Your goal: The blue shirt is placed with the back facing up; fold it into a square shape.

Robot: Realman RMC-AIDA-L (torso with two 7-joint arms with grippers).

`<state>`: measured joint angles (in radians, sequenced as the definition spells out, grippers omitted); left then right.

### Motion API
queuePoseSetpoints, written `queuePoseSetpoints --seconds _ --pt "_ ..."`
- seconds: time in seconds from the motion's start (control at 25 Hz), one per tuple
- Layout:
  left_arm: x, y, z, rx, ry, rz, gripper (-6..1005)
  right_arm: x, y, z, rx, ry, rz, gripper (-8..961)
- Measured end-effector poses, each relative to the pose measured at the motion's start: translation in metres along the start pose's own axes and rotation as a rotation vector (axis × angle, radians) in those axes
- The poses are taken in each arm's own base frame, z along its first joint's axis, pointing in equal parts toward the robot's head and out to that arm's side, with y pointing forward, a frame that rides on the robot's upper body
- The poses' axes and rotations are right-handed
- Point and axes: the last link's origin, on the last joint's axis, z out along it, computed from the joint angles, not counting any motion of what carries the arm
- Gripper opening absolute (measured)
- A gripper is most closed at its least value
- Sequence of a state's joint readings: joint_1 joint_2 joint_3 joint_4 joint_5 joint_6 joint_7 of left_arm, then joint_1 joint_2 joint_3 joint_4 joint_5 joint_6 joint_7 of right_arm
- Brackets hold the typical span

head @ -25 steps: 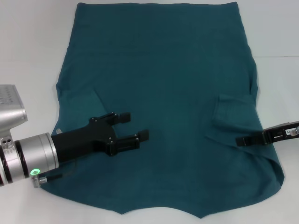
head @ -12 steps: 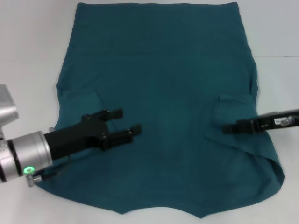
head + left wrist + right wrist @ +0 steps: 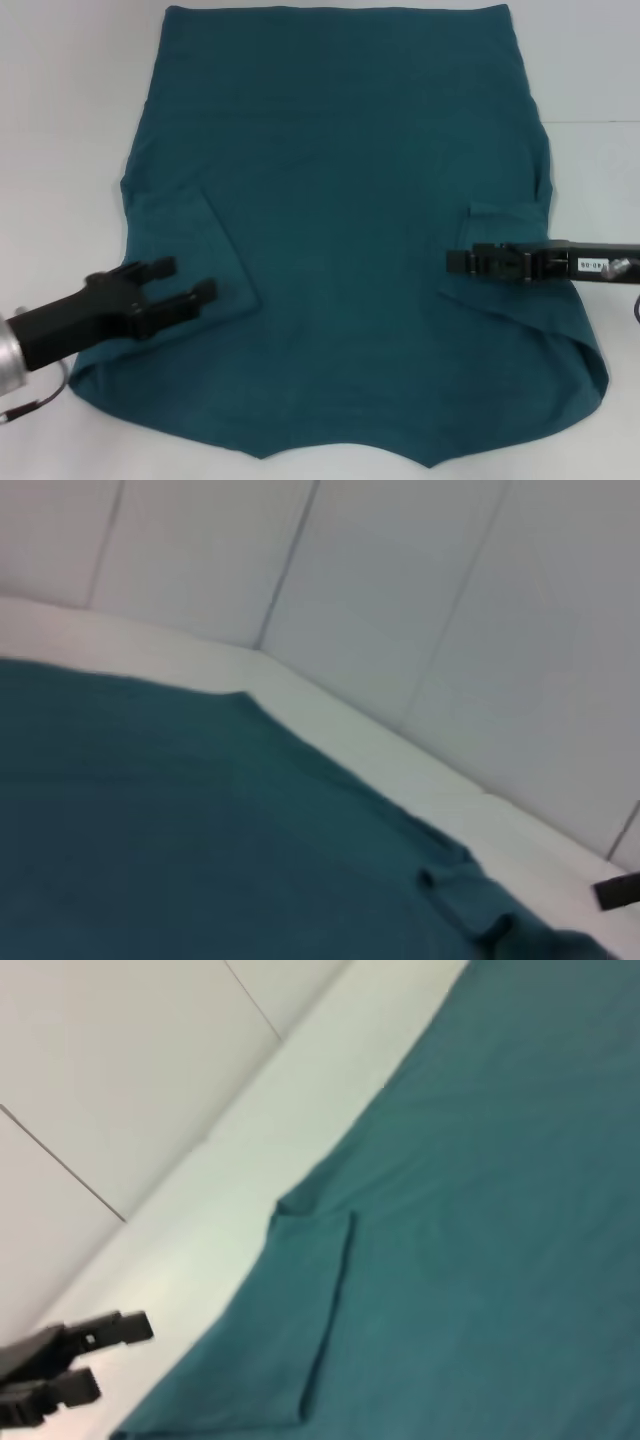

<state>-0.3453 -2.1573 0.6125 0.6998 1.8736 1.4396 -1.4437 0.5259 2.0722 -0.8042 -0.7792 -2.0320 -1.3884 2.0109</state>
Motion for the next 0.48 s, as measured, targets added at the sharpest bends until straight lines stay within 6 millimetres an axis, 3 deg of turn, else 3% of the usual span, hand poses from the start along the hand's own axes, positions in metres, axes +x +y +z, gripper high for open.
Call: queuePoseSetpoints --seconds 0.2,0.48 --pt "-0.009 -0.009 -0.022 0.068 -0.063 -0.051 866 0.018 0.002 -0.005 -0.058 -0.051 0.008 714" --pt "-0.019 -0.018 -0.042 0.142 -0.127 -0.107 867 0.030 0.008 -0.008 -0.107 -0.040 -0.002 832"
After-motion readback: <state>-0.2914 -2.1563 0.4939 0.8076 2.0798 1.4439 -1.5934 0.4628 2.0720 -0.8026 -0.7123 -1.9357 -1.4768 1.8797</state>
